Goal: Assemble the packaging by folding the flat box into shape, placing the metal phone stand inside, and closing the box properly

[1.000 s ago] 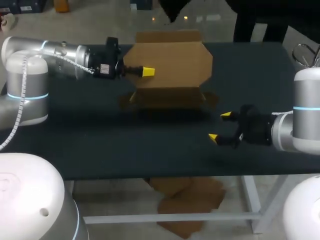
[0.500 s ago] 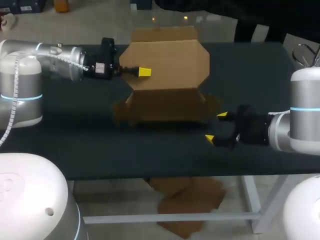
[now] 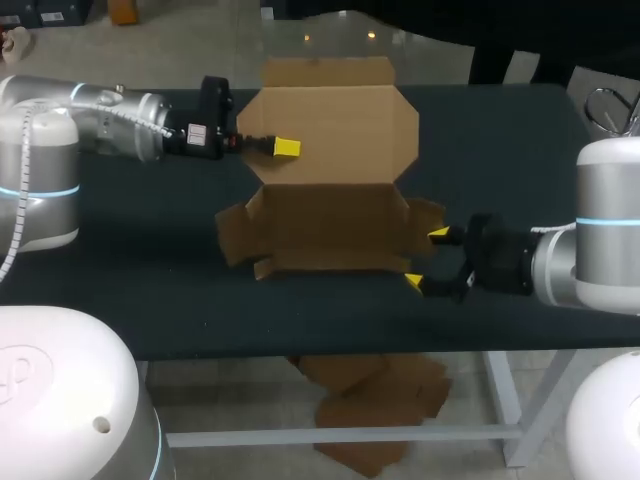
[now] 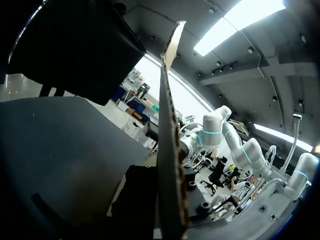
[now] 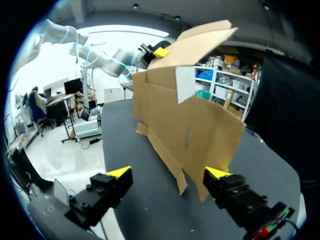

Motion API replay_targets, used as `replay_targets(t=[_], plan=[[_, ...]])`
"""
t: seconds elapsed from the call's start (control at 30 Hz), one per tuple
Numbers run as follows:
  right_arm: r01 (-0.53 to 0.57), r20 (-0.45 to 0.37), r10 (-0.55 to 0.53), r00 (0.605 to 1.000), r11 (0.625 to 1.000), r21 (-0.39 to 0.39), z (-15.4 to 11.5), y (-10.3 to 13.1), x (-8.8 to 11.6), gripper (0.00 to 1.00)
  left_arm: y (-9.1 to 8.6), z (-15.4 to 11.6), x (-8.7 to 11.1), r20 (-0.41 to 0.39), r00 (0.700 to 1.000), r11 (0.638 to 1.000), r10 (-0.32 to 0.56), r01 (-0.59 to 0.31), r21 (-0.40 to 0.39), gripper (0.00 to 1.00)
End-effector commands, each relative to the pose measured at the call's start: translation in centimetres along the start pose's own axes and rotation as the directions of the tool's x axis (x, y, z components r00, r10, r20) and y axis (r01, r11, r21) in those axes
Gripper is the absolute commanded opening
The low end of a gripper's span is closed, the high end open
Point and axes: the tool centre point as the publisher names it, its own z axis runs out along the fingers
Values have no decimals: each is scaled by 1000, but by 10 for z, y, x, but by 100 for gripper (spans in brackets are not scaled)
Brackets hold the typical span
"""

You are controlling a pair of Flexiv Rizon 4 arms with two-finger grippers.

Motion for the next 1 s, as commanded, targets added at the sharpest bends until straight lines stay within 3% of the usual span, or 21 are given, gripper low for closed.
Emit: replay_targets(t=[0.03,0.37,1.0], plan=[[3,9,-3,1000,1000,1,2,0,4,100,-2,2,-8,-14,1000,1000,3,-3,-8,0],[-6,15,6,1000,1000,11,1,-2,2,100,-5,-2,-24,13,997,997,72,-72,16,0],[-15,8,15,1000,999,28,12,-3,-4,100,-5,0,-40,57,984,986,168,-167,-28,0]])
